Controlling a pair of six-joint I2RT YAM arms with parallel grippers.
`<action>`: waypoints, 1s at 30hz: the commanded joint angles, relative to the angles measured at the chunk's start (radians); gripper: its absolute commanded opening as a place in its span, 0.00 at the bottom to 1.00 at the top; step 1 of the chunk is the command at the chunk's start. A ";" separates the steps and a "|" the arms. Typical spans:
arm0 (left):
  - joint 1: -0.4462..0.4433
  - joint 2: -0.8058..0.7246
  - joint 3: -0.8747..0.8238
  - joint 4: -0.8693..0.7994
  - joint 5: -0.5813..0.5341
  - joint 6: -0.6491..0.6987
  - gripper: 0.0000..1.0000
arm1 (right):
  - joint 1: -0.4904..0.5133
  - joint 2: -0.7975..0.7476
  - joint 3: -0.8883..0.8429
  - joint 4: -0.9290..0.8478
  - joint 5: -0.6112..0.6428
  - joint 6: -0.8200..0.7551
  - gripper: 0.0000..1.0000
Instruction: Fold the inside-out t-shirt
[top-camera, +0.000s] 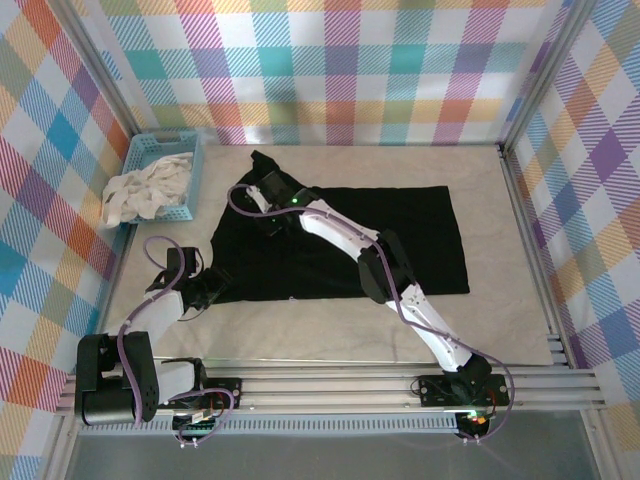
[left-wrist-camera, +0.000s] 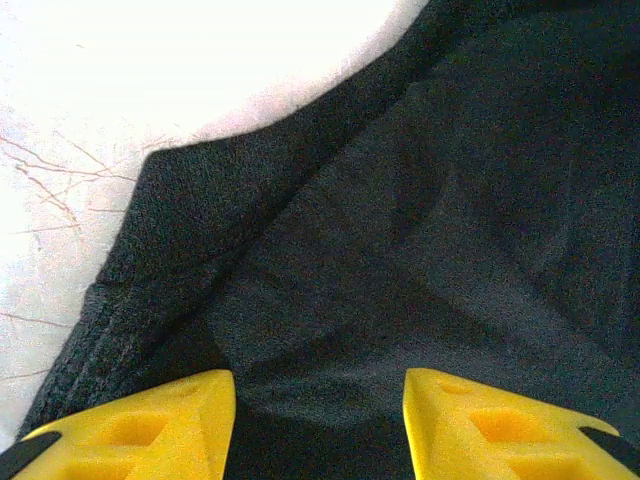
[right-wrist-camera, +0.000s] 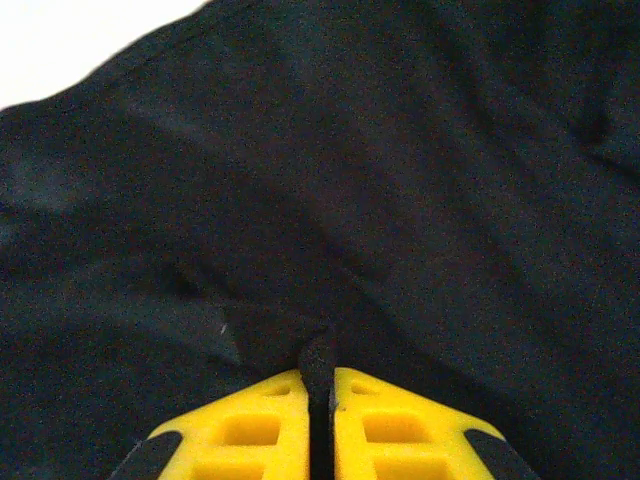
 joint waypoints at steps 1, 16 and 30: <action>0.017 0.011 -0.021 -0.019 -0.022 0.016 0.49 | -0.026 -0.008 0.093 -0.044 0.073 0.119 0.16; 0.017 -0.037 0.010 -0.036 -0.014 0.010 0.54 | -0.104 -0.246 -0.188 -0.020 0.024 0.054 0.51; -0.112 -0.003 0.198 0.055 0.005 0.067 0.63 | -0.505 -0.973 -1.314 0.084 -0.229 0.324 0.54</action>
